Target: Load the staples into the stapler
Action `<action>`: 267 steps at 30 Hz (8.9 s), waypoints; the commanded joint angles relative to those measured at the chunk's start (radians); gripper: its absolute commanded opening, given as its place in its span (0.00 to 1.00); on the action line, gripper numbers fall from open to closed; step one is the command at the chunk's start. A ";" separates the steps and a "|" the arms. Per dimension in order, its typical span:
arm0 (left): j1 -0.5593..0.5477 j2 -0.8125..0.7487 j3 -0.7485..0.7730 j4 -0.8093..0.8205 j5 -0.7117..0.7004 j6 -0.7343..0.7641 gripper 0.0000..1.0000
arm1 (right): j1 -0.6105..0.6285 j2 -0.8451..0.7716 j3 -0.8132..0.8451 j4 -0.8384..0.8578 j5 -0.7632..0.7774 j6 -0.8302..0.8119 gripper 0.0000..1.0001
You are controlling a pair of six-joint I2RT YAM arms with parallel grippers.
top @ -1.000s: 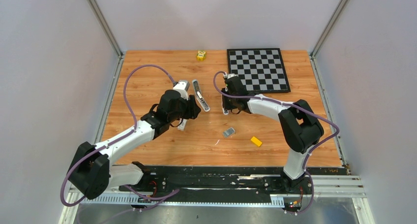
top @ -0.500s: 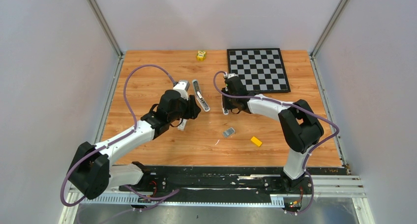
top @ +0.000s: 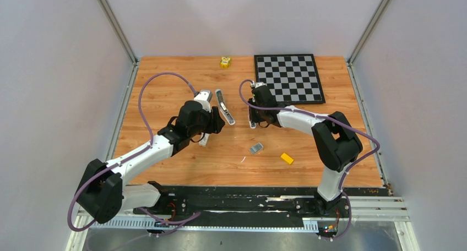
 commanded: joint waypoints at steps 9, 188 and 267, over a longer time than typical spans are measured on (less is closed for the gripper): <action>0.004 -0.030 -0.018 0.021 0.002 0.014 0.54 | -0.011 0.030 -0.012 0.007 0.015 0.012 0.20; 0.003 -0.041 -0.032 0.028 0.012 0.015 0.56 | -0.079 0.008 -0.051 0.013 -0.158 -0.157 0.20; 0.004 -0.036 -0.038 0.048 0.027 0.018 0.56 | -0.096 0.053 0.004 0.027 -0.133 -0.167 0.32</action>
